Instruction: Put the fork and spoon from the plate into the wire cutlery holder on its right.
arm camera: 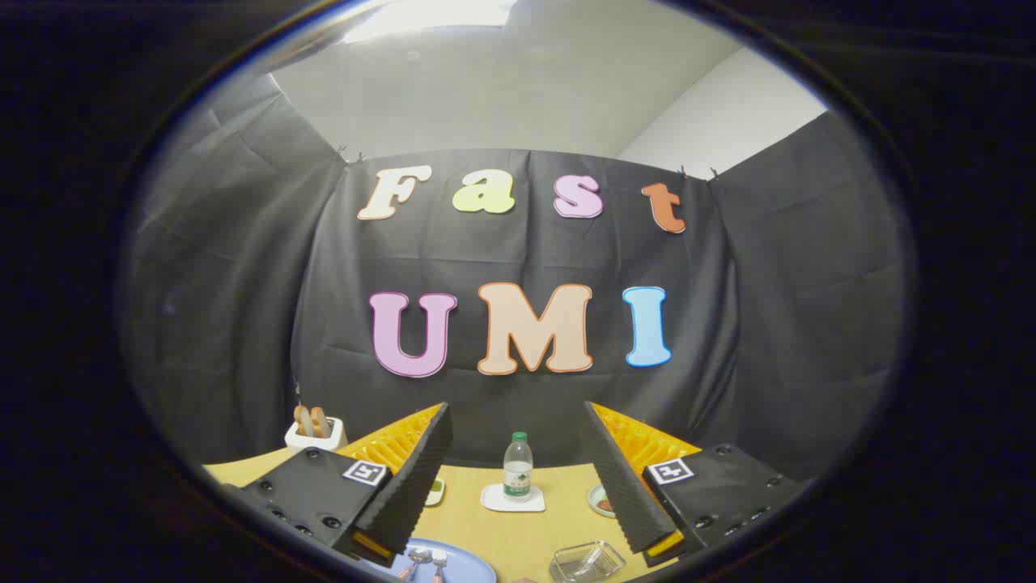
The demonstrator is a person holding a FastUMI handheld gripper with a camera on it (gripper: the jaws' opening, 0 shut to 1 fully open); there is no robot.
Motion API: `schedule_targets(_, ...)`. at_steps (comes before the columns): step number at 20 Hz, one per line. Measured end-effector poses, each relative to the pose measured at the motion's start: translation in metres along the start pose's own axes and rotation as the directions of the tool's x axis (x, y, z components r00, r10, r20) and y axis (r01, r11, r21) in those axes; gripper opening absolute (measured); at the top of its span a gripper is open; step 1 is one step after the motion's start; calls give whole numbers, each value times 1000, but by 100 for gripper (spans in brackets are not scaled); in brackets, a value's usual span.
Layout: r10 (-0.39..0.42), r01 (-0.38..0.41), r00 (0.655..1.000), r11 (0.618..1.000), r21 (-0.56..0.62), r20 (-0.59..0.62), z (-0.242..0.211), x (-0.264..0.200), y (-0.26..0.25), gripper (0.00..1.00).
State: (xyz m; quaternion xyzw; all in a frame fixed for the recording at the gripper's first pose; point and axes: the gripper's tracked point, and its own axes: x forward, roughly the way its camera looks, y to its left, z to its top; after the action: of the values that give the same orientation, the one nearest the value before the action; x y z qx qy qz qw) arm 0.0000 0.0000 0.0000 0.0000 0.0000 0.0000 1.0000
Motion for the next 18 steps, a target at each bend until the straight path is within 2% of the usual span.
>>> schedule_targets(18, 35, -35, 999, 999, 2, -26, -2, 9, 9, 100)
